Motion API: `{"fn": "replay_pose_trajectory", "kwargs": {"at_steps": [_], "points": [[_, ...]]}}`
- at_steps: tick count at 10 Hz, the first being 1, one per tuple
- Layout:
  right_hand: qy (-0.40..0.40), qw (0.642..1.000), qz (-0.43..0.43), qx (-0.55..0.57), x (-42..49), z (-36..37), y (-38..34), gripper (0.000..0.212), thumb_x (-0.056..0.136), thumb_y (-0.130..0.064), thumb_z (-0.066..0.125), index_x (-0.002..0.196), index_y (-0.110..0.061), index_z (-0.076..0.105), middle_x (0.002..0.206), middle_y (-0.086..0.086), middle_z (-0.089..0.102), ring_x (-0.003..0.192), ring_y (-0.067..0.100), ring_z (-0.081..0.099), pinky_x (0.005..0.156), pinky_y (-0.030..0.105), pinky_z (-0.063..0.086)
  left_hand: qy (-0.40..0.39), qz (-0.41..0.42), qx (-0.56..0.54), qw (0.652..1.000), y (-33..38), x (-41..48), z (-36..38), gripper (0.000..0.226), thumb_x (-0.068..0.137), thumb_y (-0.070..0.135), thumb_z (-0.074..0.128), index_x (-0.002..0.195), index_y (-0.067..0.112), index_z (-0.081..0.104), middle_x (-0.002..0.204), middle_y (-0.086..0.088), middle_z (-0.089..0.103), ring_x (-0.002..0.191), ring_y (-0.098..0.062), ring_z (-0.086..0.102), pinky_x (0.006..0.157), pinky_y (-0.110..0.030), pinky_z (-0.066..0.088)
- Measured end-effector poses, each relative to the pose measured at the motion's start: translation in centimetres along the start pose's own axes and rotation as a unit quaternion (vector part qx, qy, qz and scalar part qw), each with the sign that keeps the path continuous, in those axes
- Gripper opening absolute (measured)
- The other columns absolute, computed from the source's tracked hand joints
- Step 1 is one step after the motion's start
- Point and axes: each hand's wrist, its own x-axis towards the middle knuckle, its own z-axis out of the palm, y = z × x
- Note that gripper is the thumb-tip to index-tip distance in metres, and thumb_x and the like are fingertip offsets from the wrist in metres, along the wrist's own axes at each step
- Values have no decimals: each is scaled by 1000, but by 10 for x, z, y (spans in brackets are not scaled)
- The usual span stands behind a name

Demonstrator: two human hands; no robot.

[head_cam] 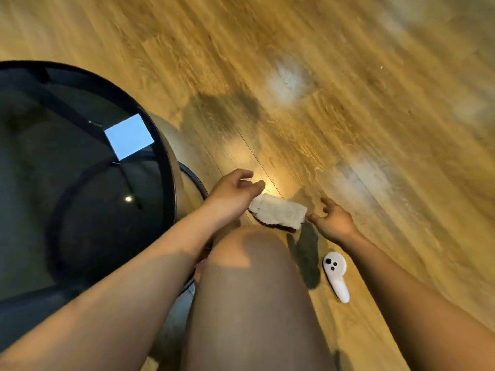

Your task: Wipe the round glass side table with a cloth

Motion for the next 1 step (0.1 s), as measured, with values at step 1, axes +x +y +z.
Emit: {"fn": "replay_pose_trajectory", "kwargs": {"at_steps": [1], "points": [[16,994,-92,65,-28,-28,-52,63,90,-40,67,144,-19,44,138,9,56,122,28,56,100,39,47,-2,97,-100,990,28,-52,-45,21,98,33,58,114,22,64,110,-3,73,101,-23,71,91,-39,53]]}}
